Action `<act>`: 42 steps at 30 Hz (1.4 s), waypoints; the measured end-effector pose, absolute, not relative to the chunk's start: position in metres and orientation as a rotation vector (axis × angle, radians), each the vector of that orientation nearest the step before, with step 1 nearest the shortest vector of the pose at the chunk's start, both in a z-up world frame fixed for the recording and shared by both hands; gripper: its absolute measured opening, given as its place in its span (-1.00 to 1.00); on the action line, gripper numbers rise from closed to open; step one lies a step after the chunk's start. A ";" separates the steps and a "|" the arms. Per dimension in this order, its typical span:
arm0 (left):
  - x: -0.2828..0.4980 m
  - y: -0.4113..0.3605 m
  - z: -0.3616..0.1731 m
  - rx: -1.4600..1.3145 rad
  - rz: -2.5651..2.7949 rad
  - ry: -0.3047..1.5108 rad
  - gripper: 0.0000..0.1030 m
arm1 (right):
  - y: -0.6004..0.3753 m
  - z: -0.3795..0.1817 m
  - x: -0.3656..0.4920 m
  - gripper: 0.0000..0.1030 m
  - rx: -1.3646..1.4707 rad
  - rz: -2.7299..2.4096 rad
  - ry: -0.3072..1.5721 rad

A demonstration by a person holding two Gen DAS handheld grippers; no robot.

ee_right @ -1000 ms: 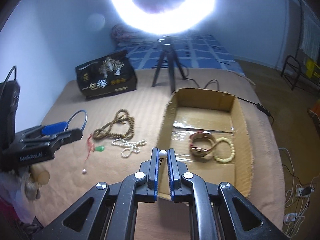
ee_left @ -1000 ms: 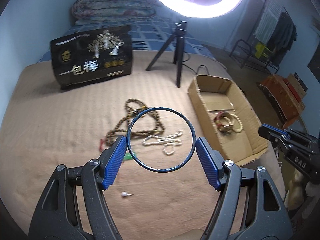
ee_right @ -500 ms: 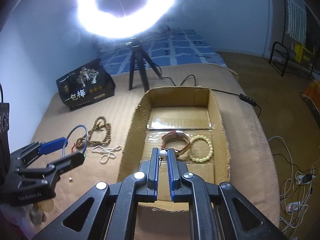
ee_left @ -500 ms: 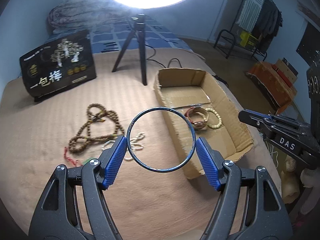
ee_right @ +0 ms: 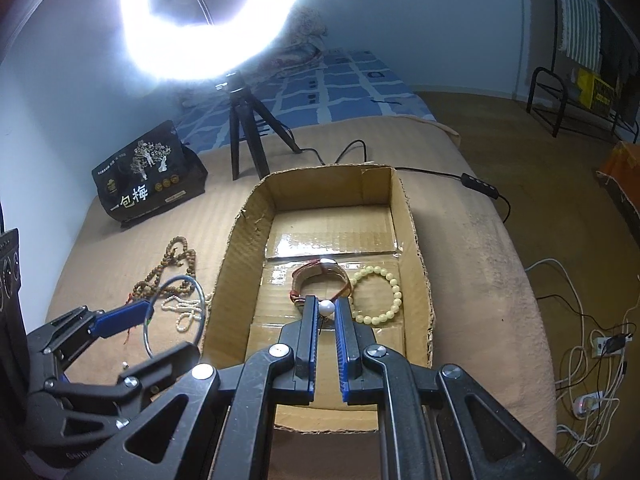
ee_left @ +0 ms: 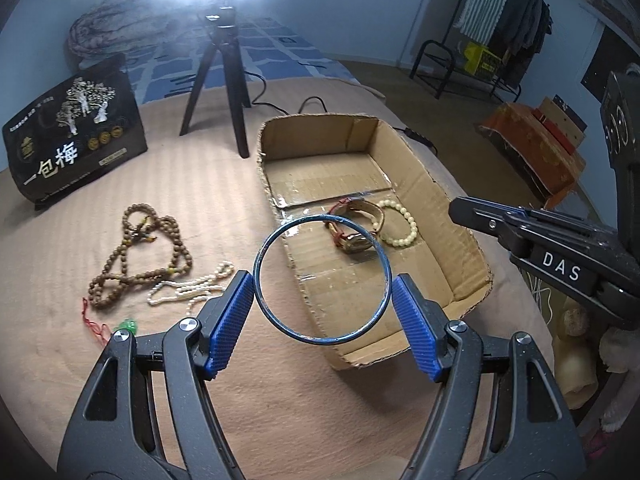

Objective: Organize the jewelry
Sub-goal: 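Carry the bangle into the box with left tool while right tool carries the pearl there, then release both, then withdraw both tools from the box back toward the remaining jewelry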

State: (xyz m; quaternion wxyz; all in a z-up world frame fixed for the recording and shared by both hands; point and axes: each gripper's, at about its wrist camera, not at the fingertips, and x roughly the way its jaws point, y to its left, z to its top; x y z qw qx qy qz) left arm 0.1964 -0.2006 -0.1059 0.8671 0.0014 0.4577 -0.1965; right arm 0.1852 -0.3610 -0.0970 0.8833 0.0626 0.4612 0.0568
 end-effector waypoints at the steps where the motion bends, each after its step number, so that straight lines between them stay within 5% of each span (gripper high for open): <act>1: 0.197 -0.203 -0.107 0.004 -0.413 0.959 0.42 | -0.361 -0.098 0.186 -0.89 0.131 0.118 0.960; 13: 0.202 -0.226 -0.117 0.002 -0.453 0.977 0.42 | -0.372 -0.101 0.189 -0.85 0.171 0.115 0.959; 22: 0.202 -0.231 -0.122 0.014 -0.451 1.006 0.43 | -0.375 -0.096 0.186 0.19 0.159 0.069 0.915; 33: 0.200 -0.222 -0.117 0.017 -0.430 0.993 0.43 | -0.376 -0.093 0.184 0.66 0.155 0.035 0.887; 42: 0.194 -0.217 -0.110 0.028 -0.424 0.973 0.43 | -0.374 -0.090 0.181 0.74 0.148 0.023 0.866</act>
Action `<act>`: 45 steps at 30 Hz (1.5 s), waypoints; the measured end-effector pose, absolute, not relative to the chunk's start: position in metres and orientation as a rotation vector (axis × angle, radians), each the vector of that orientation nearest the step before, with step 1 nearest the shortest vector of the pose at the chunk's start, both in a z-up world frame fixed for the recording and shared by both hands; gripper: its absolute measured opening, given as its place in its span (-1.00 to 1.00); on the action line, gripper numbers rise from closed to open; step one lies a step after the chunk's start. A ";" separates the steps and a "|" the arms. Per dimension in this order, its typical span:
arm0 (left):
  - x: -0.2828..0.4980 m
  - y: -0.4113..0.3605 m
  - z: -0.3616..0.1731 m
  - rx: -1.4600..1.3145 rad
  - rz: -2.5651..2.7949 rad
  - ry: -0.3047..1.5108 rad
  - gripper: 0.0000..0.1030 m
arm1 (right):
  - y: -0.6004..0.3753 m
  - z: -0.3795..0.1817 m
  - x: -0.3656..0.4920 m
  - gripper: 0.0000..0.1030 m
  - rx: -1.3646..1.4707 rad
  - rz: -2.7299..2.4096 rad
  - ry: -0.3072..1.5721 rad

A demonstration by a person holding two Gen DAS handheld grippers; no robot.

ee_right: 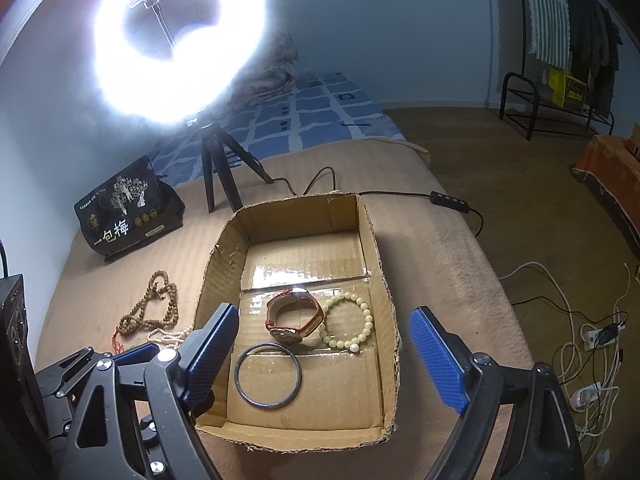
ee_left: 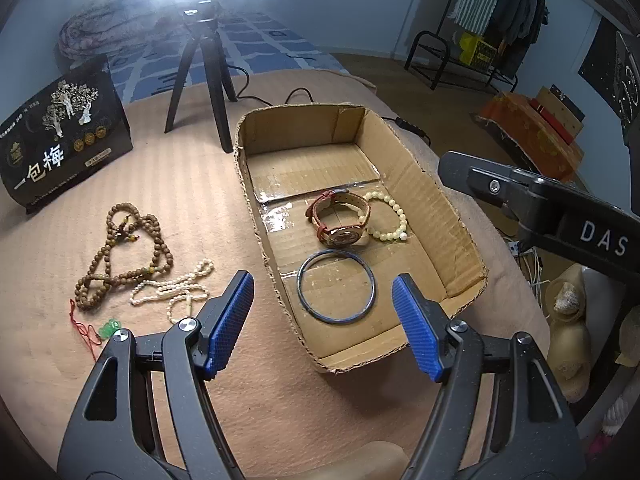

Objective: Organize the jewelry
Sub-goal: 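Withdraw both tools from the box back toward the remaining jewelry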

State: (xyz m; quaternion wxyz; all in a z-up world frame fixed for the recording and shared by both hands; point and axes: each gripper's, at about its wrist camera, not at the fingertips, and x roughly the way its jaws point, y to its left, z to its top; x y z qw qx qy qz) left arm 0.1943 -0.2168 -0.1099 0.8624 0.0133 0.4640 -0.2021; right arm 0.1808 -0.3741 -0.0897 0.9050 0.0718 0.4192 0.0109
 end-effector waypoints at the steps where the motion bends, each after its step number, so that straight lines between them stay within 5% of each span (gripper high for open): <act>1: 0.194 -0.216 -0.109 0.028 -0.423 0.971 0.43 | -0.374 -0.089 0.181 0.74 0.146 0.022 0.864; 26: 0.202 -0.096 -0.089 -0.046 -0.280 0.931 0.43 | -0.303 -0.074 0.183 0.74 0.083 0.163 0.811; 45: 0.221 0.032 -0.122 -0.260 -0.153 1.032 0.43 | -0.223 -0.101 0.198 0.74 0.063 0.354 0.917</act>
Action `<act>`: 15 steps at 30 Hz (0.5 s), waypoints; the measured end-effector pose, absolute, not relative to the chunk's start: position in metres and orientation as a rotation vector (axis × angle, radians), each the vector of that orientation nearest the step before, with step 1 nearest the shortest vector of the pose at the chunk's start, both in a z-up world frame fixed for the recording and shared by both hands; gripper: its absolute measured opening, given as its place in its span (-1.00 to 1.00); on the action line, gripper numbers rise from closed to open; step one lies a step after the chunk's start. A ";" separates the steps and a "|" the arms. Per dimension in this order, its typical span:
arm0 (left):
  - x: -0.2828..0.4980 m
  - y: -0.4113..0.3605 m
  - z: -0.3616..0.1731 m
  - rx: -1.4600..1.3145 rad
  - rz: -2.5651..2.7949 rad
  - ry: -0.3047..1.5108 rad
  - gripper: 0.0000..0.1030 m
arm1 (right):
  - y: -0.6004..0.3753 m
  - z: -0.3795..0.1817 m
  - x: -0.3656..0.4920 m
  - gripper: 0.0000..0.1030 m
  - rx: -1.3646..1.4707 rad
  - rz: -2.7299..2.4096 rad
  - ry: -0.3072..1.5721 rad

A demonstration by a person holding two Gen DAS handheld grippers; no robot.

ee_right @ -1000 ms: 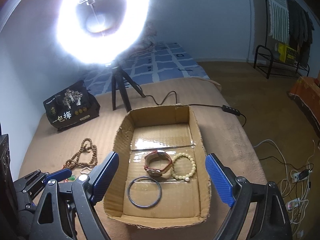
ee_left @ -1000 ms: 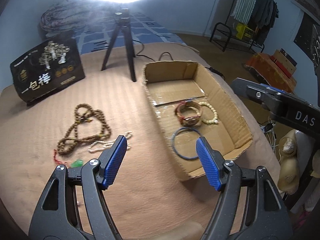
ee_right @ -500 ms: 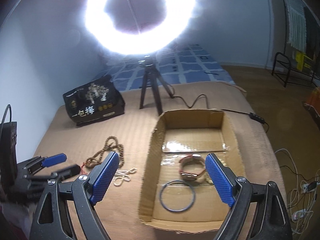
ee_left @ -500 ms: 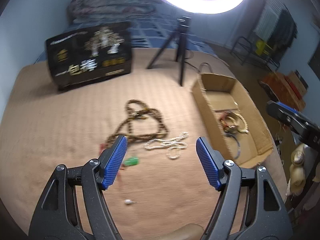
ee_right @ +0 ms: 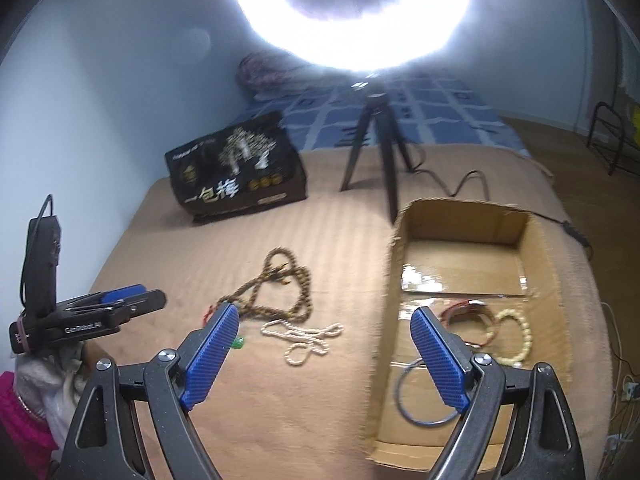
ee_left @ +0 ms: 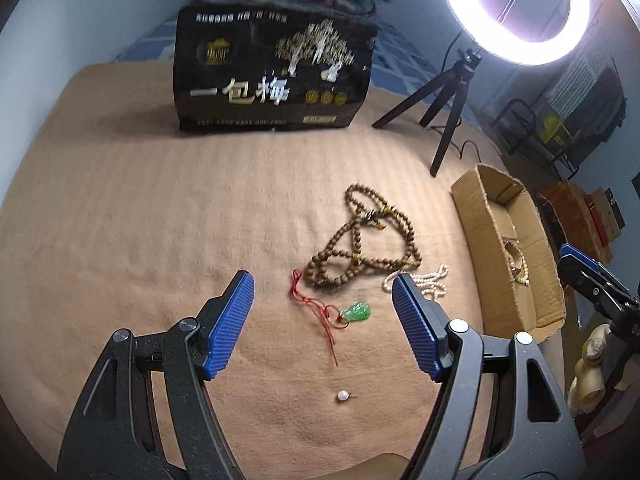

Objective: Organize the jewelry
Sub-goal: 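Withdraw both tools from the box back toward the remaining jewelry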

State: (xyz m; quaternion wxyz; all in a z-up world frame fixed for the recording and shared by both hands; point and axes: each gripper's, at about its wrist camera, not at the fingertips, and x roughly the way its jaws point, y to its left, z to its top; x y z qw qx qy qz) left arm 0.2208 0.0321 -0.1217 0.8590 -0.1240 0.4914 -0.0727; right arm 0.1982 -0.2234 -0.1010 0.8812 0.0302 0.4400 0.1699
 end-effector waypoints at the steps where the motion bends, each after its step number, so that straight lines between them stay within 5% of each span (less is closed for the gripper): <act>1: 0.221 0.033 -0.125 -0.265 -0.154 1.041 0.43 | -0.219 -0.104 0.200 0.73 0.060 0.360 0.928; 11: 0.225 0.023 -0.160 -0.235 -0.220 1.141 0.19 | -0.192 -0.141 0.218 0.12 0.038 0.405 1.057; 15: 0.225 0.017 -0.166 -0.203 -0.258 1.152 0.13 | -0.182 -0.153 0.226 0.04 0.028 0.420 1.100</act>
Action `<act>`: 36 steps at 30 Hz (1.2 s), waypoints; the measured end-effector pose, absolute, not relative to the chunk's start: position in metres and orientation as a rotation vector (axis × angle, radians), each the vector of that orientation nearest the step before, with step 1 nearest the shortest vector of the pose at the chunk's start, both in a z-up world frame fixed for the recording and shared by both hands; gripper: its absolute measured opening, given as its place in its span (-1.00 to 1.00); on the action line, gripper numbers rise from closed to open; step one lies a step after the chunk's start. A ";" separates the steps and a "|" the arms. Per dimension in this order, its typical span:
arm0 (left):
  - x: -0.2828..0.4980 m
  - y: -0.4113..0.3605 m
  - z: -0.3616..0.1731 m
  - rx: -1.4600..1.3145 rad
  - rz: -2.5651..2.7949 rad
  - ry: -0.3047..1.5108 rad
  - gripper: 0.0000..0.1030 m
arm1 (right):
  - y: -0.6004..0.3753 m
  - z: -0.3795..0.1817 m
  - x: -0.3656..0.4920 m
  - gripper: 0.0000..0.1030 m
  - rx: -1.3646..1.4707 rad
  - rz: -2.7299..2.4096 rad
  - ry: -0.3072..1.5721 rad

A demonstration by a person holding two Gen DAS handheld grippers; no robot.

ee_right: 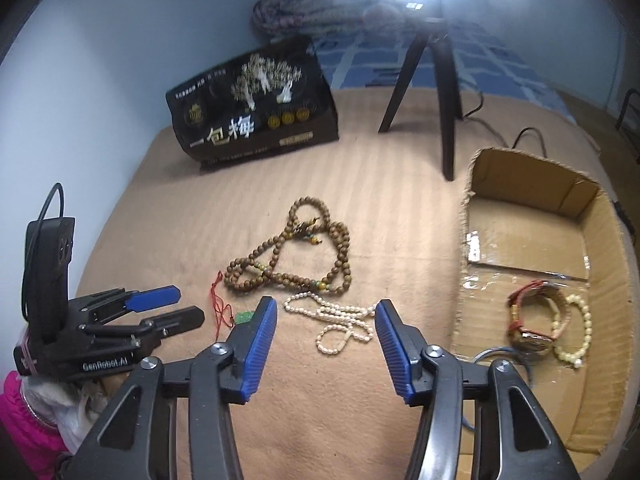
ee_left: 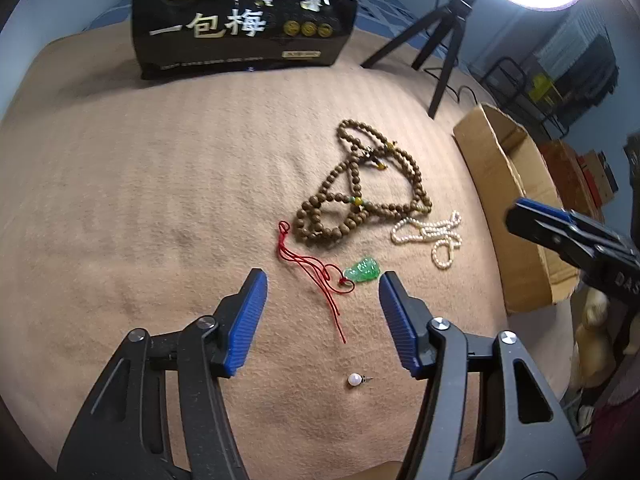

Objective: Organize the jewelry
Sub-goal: 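Withdraw both tools from the box back toward the remaining jewelry, then move left tool to the green jade pendant while right tool approaches the white pearl strand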

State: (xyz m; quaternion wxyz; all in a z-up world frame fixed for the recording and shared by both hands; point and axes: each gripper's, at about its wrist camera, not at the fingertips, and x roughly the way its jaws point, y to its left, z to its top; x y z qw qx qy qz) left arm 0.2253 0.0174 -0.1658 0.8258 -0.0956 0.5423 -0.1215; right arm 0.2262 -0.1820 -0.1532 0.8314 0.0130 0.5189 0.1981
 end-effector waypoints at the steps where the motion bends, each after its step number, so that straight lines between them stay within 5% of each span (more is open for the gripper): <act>1: 0.225 0.018 -0.166 -0.200 -0.264 1.156 0.11 | -0.179 -0.156 0.228 0.00 0.020 0.423 1.111; 14: 0.227 -0.006 -0.182 -0.076 -0.339 1.164 -0.14 | -0.159 -0.201 0.248 -0.14 -0.053 0.339 1.235; 26: 0.231 -0.034 -0.189 0.068 -0.359 1.127 -0.14 | -0.149 -0.217 0.259 -0.14 -0.102 0.286 1.242; 31: 0.234 -0.043 -0.192 0.116 -0.355 1.122 -0.14 | -0.149 -0.219 0.264 0.14 -0.097 0.272 1.231; 36: 0.235 -0.046 -0.198 0.152 -0.344 1.119 -0.14 | -0.147 -0.221 0.266 0.14 -0.107 0.269 1.236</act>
